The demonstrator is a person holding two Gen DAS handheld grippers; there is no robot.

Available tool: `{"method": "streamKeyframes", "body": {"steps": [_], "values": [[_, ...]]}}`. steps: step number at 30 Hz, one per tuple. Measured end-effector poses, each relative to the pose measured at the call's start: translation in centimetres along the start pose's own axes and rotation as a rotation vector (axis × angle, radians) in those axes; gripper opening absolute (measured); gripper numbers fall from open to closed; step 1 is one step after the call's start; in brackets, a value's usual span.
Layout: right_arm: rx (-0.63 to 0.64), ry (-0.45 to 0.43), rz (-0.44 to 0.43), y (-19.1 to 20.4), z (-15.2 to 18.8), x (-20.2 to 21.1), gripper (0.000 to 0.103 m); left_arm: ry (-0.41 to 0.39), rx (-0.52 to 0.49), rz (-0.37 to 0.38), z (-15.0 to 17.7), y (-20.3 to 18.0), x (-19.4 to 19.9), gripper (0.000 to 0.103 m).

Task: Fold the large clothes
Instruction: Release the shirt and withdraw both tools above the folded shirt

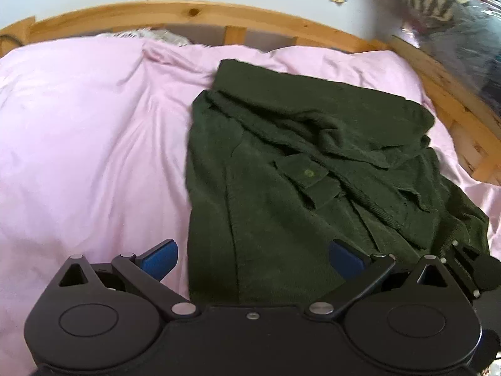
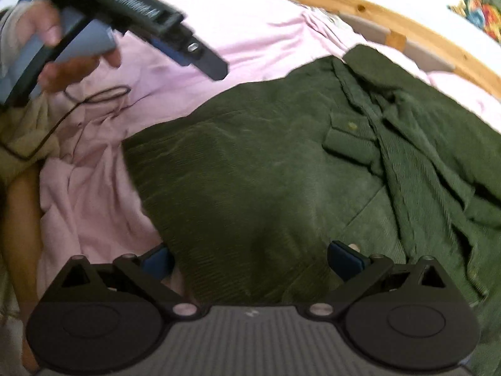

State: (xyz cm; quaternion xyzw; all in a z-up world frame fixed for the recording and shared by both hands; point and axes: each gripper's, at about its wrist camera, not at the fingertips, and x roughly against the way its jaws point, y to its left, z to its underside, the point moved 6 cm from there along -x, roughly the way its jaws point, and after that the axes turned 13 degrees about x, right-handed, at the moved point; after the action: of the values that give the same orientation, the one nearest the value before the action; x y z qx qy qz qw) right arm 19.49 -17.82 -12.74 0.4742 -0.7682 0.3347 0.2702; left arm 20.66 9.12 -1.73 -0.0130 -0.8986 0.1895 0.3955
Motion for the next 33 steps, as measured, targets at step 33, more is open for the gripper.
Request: {"method": "streamKeyframes", "body": {"steps": [33], "values": [[-0.004, -0.018, 0.004, -3.1, -1.6, 0.0, 0.103, 0.004, -0.229, 0.238, 1.5, -3.3, -0.2, 0.102]]}}
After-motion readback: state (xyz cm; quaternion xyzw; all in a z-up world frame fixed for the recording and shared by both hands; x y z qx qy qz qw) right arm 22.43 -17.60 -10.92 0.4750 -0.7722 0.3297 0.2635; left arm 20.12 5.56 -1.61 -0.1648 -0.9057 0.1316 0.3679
